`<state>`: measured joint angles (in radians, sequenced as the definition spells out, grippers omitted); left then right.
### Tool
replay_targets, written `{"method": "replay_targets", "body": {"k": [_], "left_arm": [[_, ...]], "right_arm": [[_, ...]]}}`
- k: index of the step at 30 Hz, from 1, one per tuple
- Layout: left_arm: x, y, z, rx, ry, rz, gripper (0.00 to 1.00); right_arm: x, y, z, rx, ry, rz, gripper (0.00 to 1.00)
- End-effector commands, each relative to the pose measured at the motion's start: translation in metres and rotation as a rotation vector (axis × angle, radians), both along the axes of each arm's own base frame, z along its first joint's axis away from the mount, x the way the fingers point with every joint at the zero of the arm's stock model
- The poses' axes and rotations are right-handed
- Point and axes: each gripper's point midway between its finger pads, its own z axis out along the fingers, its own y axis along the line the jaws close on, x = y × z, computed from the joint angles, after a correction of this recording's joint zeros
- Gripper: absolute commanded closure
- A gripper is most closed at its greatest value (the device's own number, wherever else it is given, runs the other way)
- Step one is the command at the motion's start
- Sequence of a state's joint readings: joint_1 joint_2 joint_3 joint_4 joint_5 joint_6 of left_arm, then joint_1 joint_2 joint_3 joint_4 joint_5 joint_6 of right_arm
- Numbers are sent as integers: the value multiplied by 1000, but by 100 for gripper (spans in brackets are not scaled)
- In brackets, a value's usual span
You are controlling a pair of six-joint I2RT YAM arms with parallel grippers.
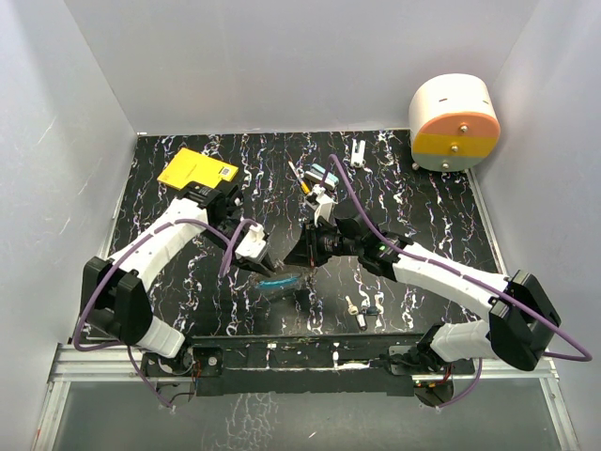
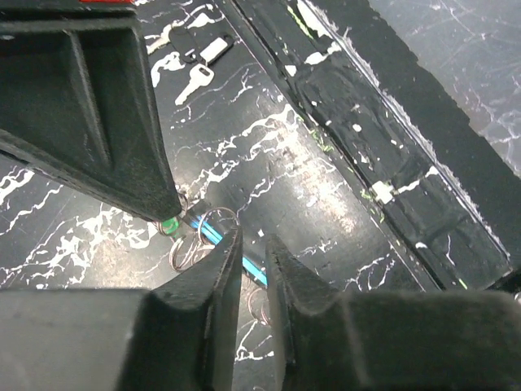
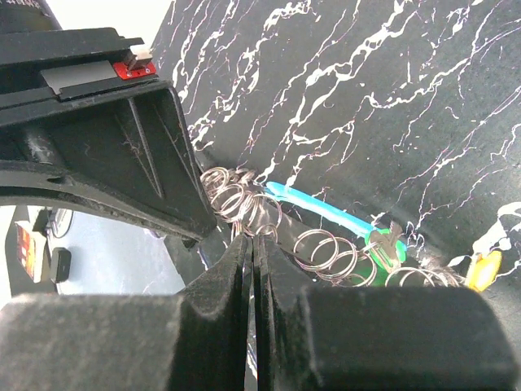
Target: Put the keys on the keyring
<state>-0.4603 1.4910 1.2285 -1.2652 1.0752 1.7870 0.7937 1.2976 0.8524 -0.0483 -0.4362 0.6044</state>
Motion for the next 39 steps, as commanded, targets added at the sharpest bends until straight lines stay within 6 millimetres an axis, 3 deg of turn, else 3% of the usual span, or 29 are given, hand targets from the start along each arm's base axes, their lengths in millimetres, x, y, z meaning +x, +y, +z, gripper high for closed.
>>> {"method": "replay_targets", "body": {"k": [1, 4, 8, 9, 10, 11, 13, 15, 18, 28, 39], "left_arm": [[-7, 10, 11, 38, -45, -13, 87], [-2, 19, 9, 104, -63, -3, 98], [15, 17, 23, 87, -71, 74, 100], [20, 10, 30, 53, -69, 98, 94], [29, 1, 37, 7, -71, 133, 81], [32, -5, 44, -29, -45, 161, 59], [33, -16, 52, -97, 0, 178, 28], [26, -22, 53, -131, 26, 162, 12], [17, -29, 42, -98, 6, 132, 7], [25, -45, 36, -76, 47, 201, 10], [21, -49, 27, -70, 104, 220, 51]], "right_arm": [[7, 6, 42, 115, -105, -10, 92], [8, 5, 45, 116, -110, -15, 92], [8, 3, 49, 118, -115, -25, 92], [8, 3, 50, 119, -116, -27, 92], [9, 2, 51, 120, -118, -31, 92], [9, 2, 52, 121, -120, -36, 92], [11, 1, 53, 119, -122, -48, 92], [12, 1, 54, 119, -125, -51, 92], [12, 2, 57, 124, -125, -53, 92], [14, 3, 67, 150, -138, -56, 92], [13, 0, 81, 182, -158, -76, 92]]}}
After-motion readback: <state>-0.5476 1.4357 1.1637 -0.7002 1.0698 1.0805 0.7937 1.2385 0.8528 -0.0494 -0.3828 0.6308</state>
